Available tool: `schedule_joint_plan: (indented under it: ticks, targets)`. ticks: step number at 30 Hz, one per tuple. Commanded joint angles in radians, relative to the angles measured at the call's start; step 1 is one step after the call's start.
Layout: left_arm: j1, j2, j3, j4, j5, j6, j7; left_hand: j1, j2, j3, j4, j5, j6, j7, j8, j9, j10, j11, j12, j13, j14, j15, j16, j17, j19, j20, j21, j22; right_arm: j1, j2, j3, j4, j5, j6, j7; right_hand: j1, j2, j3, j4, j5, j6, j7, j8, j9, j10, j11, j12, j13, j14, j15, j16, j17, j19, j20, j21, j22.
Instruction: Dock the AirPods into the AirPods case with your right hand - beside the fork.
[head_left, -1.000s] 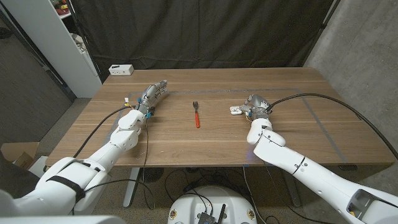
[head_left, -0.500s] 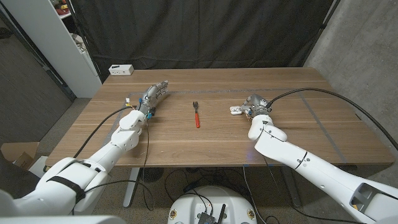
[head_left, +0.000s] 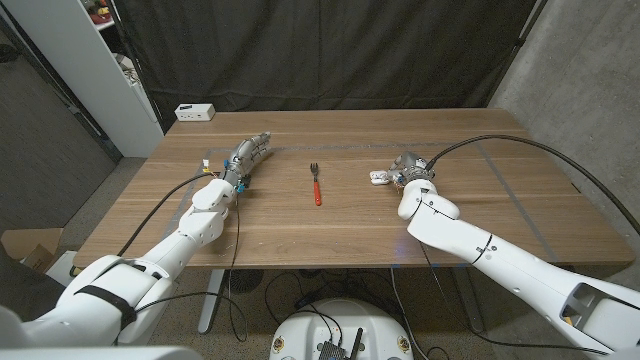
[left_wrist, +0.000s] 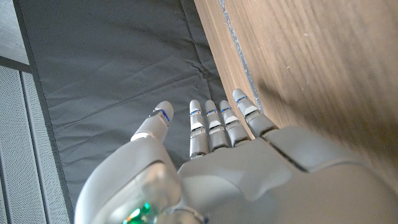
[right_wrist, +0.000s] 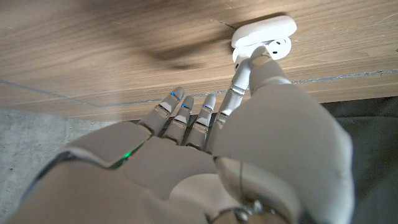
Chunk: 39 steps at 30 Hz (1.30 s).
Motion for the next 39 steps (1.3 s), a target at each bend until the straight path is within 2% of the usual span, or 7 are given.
schedule_joint_plan:
  ticks: [1, 10, 24, 33, 39]
  targets:
    - [-0.005, -0.004, 0.005, 0.008, 0.002, 0.006, 0.0, 0.013, -0.003, 0.003, -0.004, 0.005, 0.006, -0.001, -0.006, 0.004, 0.009, -0.002, 0.004, 0.004, 0.006, -0.03, -0.001, -0.001, 0.007, -0.002, -0.001, 0.005, 0.018, 0.01, -0.005, 0.018, 0.022, -0.007, -0.017, 0.016, -0.004, 0.012, 0.001, 0.012, -0.013, 0.006, 0.009, 0.05, 0.007, 0.006, 0.01, 0.007, 0.004, -0.11, 0.006, 0.008, 0.007, -0.006, 0.005, 0.001]
    - [-0.006, -0.003, 0.006, 0.007, 0.003, 0.013, 0.001, 0.013, -0.002, 0.003, -0.004, 0.005, 0.006, -0.001, -0.007, 0.004, 0.007, 0.0, 0.003, 0.005, 0.006, -0.03, -0.001, -0.001, 0.008, -0.003, -0.003, 0.005, 0.023, 0.024, -0.007, 0.051, 0.03, 0.019, -0.035, 0.018, -0.004, 0.019, 0.004, 0.015, -0.018, 0.005, 0.016, 0.05, 0.013, 0.012, 0.019, 0.016, 0.011, -0.11, 0.009, 0.016, 0.012, -0.003, 0.007, 0.001]
    - [0.005, 0.003, 0.001, -0.004, -0.001, 0.011, 0.003, 0.014, -0.002, 0.001, -0.005, 0.006, 0.011, 0.0, -0.007, 0.004, 0.008, -0.003, 0.002, 0.006, 0.006, -0.03, -0.001, -0.001, 0.009, -0.003, -0.005, 0.005, 0.035, 0.028, -0.013, 0.073, 0.037, 0.038, -0.036, 0.031, -0.005, 0.034, 0.002, 0.022, -0.029, 0.022, 0.035, 0.065, 0.015, 0.014, 0.03, 0.031, 0.017, -0.112, 0.007, 0.024, 0.018, -0.006, 0.008, 0.001]
    - [0.025, 0.013, -0.001, -0.038, 0.0, 0.023, 0.02, 0.015, -0.002, 0.001, -0.005, 0.006, 0.013, 0.001, -0.007, 0.005, 0.008, -0.001, 0.002, 0.006, 0.006, -0.029, -0.002, -0.001, 0.009, -0.003, -0.006, 0.005, 0.043, 0.032, -0.017, 0.082, 0.041, 0.057, -0.028, 0.038, -0.001, 0.043, 0.003, 0.027, -0.043, 0.034, 0.043, 0.073, 0.017, 0.013, 0.037, 0.039, 0.022, -0.113, 0.007, 0.029, 0.022, -0.009, 0.008, 0.001]
    - [0.04, 0.025, -0.001, -0.071, 0.003, 0.039, 0.038, 0.017, -0.002, 0.0, -0.006, 0.006, 0.014, -0.001, -0.008, 0.005, 0.008, -0.004, 0.001, 0.006, 0.006, -0.03, -0.002, -0.001, 0.01, -0.003, -0.006, 0.005, 0.039, 0.024, -0.015, 0.053, 0.047, 0.037, -0.016, 0.006, -0.023, 0.03, 0.015, 0.014, -0.033, 0.019, 0.044, 0.05, 0.015, 0.022, 0.041, 0.047, 0.034, -0.11, 0.01, 0.037, 0.036, -0.01, 0.011, 0.001]
